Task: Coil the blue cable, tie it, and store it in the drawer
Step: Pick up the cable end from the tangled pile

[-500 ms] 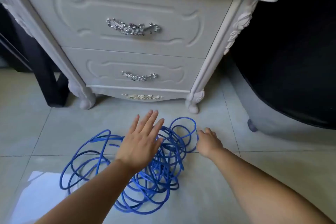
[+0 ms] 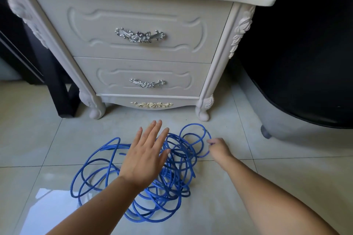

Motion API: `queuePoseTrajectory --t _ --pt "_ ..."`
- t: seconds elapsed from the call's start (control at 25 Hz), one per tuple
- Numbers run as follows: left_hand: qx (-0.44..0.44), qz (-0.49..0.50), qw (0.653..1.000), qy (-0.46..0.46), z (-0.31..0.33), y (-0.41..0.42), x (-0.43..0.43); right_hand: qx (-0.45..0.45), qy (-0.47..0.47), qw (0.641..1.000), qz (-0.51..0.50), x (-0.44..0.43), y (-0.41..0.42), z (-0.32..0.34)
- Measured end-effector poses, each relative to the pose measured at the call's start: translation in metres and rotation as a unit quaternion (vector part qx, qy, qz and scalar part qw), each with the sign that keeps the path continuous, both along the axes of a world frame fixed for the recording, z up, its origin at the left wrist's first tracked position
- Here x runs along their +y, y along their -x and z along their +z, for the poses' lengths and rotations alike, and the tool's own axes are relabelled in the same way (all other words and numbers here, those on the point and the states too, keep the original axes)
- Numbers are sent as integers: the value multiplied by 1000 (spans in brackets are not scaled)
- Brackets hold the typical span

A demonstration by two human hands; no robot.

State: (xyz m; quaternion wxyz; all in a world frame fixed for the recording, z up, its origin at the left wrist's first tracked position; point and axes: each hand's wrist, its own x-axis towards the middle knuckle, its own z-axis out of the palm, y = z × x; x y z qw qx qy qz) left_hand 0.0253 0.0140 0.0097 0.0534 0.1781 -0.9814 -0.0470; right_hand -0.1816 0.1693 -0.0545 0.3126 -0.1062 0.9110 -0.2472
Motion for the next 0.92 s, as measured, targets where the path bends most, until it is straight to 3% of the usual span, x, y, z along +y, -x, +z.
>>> queuePoseTrajectory --t 0.12,0.24,0.44,0.56,0.64,0.8,0.92 --pt "26 9 999 -20 24 0 3 -26 164 982 -92 -7 -7 50" --pt "44 26 997 -56 67 -4 9 -65 250 963 -72 -14 -23 114" --pt "57 55 991 -112 144 -30 32 23 275 958 78 -10 -77 205" --pt "106 60 979 -163 178 -48 47 53 315 935 152 -5 -119 254" --pt "79 44 983 -161 195 -56 55 70 339 918 193 2 -142 275" --pt "24 81 977 -196 233 -81 70 93 366 900 219 22 -172 298" --pt "40 83 987 -134 259 -102 81 59 398 894 195 31 -186 312"
